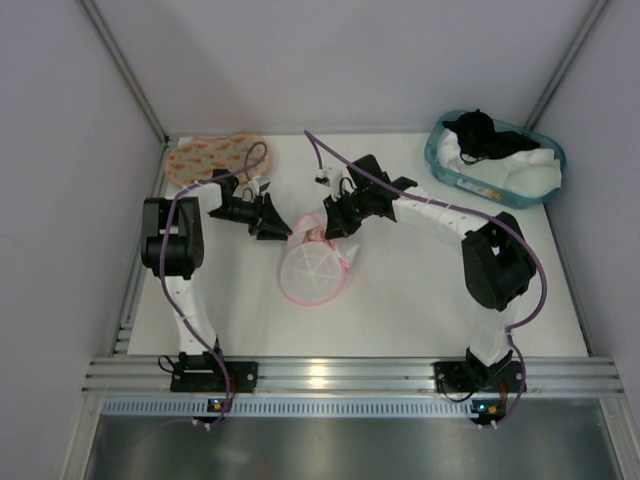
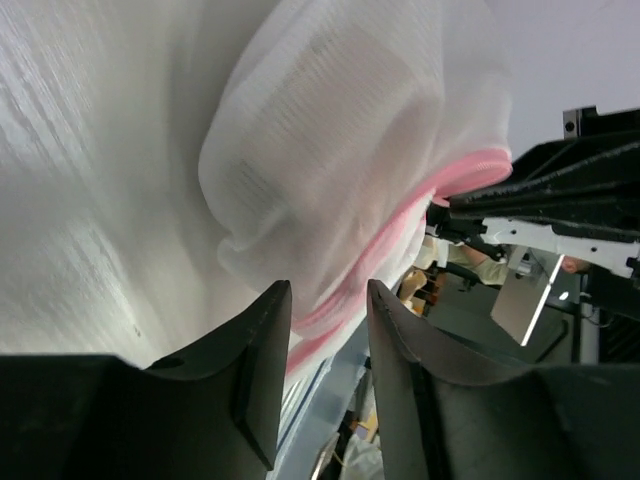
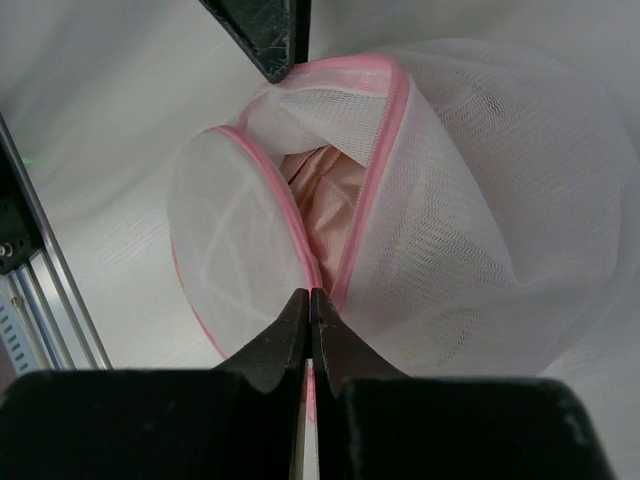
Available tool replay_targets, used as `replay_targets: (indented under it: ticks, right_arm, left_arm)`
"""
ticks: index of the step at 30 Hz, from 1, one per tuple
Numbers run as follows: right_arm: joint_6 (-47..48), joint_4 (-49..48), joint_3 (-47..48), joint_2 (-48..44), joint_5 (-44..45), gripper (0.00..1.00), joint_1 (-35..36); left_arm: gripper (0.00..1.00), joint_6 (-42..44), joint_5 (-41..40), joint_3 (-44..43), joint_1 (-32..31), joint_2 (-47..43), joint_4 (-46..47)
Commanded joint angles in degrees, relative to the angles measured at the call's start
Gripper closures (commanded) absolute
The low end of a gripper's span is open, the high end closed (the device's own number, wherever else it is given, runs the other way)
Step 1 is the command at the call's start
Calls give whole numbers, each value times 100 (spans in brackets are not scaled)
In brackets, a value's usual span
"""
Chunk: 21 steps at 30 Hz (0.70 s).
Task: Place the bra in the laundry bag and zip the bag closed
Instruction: Pick up the laundry bag at the center of the board.
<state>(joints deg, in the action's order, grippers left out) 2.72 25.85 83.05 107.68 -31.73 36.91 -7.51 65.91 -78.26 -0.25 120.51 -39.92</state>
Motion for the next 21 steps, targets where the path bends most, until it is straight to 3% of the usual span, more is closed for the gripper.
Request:
replay_targets:
  ticks: [1, 4, 7, 9, 10, 11, 14, 17, 21]
  right_arm:
    - [71, -185, 203, -212, 9, 100, -16]
    - [18, -203, 195, -326, -140, 100, -113]
    - [-61, -194, 203, -432, -254, 100, -157]
    - [-131, -185, 229, -441, -377, 96, -201]
    - [-219, -159, 273, -441, -526, 69, -245]
    - [-237, -115, 308, -432, -580, 54, -271]
    - [-474, 113, 370, -441, -826, 24, -438]
    - [-492, 219, 239, -590, -905, 16, -675]
    - [-448, 421, 98, -660, -1020, 16, -904]
  left_arm:
    - [57, 863, -122, 108, 244, -651, -630]
    - [54, 1776, -280, 301, 464, -967, -1113]
    - [51, 3215, -395, 434, 535, -1196, -1799]
    - [48, 3483, -465, 653, 526, -1407, -1861]
    - [45, 3693, -569, 715, 517, -1459, -1853]
    - [44, 3800, -631, 750, 500, -1530, -1861]
    - [41, 4098, -755, 847, 412, -1574, -1853]
    - [36, 4266, -781, 865, 298, -1452, -1861]
    - [32, 4521, -781, 795, -70, -1241, -1861]
